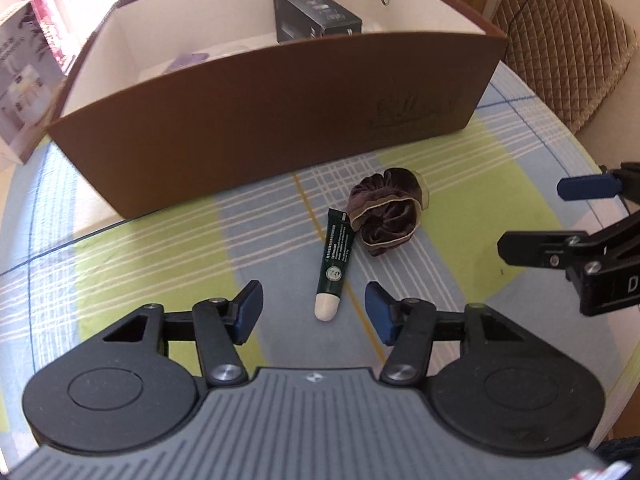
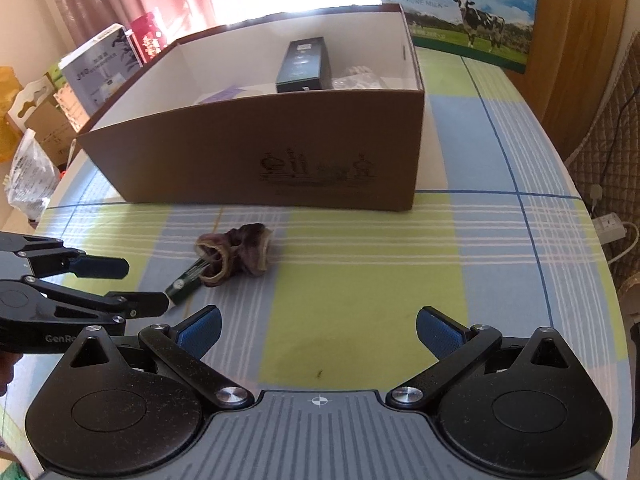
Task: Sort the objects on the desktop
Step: 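Move the left tool to the green tube while the right tool approaches the brown scrunchie, then close the left gripper on the green tube while the right gripper grasps the brown scrunchie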
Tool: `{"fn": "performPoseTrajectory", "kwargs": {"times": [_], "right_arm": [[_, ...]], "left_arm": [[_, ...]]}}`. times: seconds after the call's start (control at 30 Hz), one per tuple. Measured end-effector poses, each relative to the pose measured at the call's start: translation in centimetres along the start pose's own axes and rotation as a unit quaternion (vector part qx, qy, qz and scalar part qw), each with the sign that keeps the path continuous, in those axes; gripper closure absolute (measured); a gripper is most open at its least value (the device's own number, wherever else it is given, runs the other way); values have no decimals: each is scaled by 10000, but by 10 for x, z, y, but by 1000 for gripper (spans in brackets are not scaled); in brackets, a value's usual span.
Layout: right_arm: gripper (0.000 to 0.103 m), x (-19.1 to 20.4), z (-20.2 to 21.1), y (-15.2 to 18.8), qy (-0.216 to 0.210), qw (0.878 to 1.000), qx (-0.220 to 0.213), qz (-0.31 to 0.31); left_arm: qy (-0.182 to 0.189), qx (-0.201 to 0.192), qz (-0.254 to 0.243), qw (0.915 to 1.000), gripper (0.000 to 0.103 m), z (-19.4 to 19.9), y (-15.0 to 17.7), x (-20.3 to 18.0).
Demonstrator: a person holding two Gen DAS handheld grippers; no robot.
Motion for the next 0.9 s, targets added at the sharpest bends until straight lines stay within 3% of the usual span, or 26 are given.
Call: {"fn": "performPoseTrajectory", "kwargs": {"times": [0.13, 0.23, 0.3, 0.37, 0.9], "right_arm": [[2, -4, -3, -4, 39, 10000, 16, -61], [2, -7, -5, -7, 68, 9999, 28, -79], [2, -7, -6, -9, 78, 9999, 26, -82], [2, -7, -7, -11, 85, 9999, 25, -78], [2, 39, -33, -26, -344, 9975, -20, 622]], "left_arm": [[68, 101, -84, 9999, 64, -13, -5, -1], [126, 139, -166, 9997, 66, -20, -9, -3], [151, 154, -219, 9995, 73, -23, -10, -5], [162, 184, -206, 9995, 88, -26, -11, -4], [-237, 260, 805, 9961, 89, -17, 16, 64]]}}
Point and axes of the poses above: each gripper's, at about its wrist camera, not at the fingertips, and z roughly against the way its jaws point, x to its left, y to its underside, the point moved 6 cm from there along -z, roughly the way its jaws point, and after that the axes turned 7 degrees about x, right-handed, at the moved point
